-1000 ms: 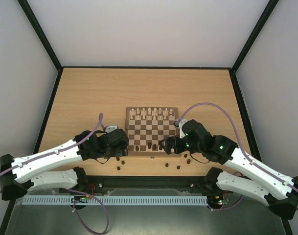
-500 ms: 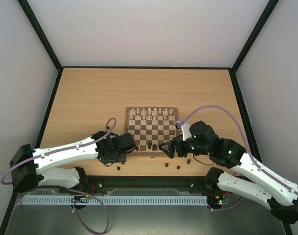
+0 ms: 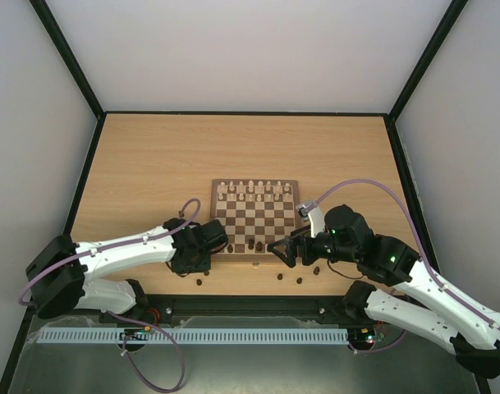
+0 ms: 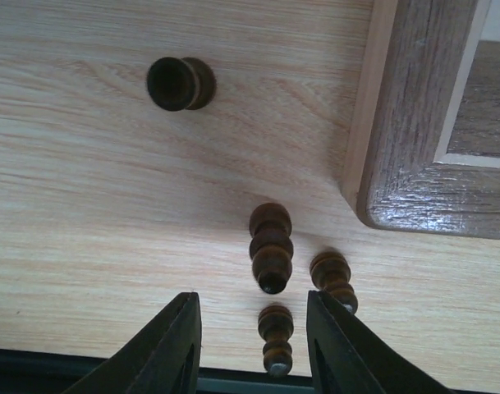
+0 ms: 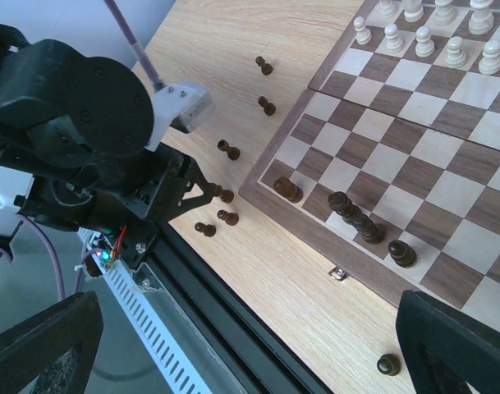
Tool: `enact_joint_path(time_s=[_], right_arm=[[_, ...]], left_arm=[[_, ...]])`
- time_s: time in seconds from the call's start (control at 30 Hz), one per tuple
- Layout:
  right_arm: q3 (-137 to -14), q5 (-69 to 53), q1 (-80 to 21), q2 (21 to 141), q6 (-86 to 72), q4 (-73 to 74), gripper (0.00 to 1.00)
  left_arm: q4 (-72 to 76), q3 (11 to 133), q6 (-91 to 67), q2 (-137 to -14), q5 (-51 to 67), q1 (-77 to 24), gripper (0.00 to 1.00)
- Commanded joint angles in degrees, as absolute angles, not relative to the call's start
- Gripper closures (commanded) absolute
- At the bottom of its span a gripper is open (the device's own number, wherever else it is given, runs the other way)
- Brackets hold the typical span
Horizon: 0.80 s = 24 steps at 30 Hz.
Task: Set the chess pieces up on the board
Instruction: Pick up the chess piece at the center of the board.
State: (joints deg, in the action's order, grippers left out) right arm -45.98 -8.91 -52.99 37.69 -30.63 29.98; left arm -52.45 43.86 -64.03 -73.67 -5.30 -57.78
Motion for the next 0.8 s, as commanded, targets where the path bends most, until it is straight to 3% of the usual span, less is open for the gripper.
enact_joint_path(time_s=[0.0, 0.63, 0.77], right_arm=[[-45.29, -9.89, -53.32, 36.71, -30.14, 29.64, 0.01], [-44.74, -10.7, -53.28, 37.52, -29.88, 28.96, 0.01], [-44.72, -10.72, -53.35, 37.41, -29.88, 28.98, 0.01]], left_arm=[[-50.71, 44.4, -61.29, -76.31, -4.1, -56.91, 0.62], [-47.29, 42.1, -57.21, -78.9, -3.08, -53.25, 0.81], [-47.51, 42.68, -56.31, -79.9, -3.1, -52.98, 0.9]])
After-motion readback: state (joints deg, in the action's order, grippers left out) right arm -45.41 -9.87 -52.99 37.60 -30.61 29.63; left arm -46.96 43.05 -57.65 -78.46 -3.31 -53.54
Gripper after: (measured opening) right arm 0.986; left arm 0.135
